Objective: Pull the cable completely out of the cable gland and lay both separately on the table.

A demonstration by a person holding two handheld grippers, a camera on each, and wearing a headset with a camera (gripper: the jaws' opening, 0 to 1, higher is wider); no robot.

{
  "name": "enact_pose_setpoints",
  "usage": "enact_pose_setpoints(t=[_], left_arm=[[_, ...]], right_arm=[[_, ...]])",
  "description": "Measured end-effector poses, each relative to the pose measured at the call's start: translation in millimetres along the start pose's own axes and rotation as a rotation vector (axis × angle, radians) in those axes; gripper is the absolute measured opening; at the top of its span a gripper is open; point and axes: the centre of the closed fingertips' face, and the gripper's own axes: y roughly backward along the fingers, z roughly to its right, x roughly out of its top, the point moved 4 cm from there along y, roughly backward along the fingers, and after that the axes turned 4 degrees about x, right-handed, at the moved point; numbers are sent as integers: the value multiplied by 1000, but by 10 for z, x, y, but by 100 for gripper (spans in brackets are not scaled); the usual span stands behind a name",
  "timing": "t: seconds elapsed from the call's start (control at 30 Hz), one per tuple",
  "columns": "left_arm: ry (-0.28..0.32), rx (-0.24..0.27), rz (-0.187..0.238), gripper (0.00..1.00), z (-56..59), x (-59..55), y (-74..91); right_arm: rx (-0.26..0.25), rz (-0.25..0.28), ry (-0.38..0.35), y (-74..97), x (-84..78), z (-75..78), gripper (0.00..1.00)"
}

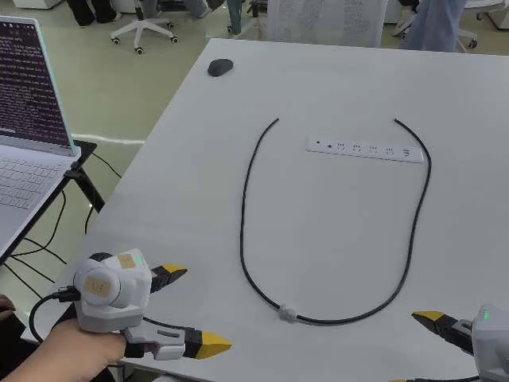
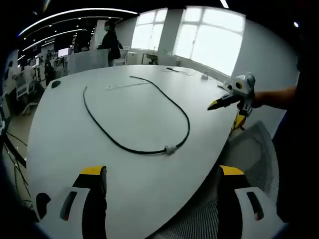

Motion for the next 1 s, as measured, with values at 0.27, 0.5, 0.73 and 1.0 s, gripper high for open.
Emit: enact_pose_setpoints(t=[0.27,0.5,0.73,1.0], left_arm=[[-11,-11,-8,90,-34,13,-16],[-10,-19,-6,89,-49,19,-29],[-10,-31,-13,89,-60,-29,-50],[1,-35,-18,90,-76,-78,-18]], right_arm=[[8,-9,1,-84,37,16,87],[16,-22,4,-164,89,20,86],[18,-31,15,-274,181,44,84],[32,-63,44,-464,292,35,81]])
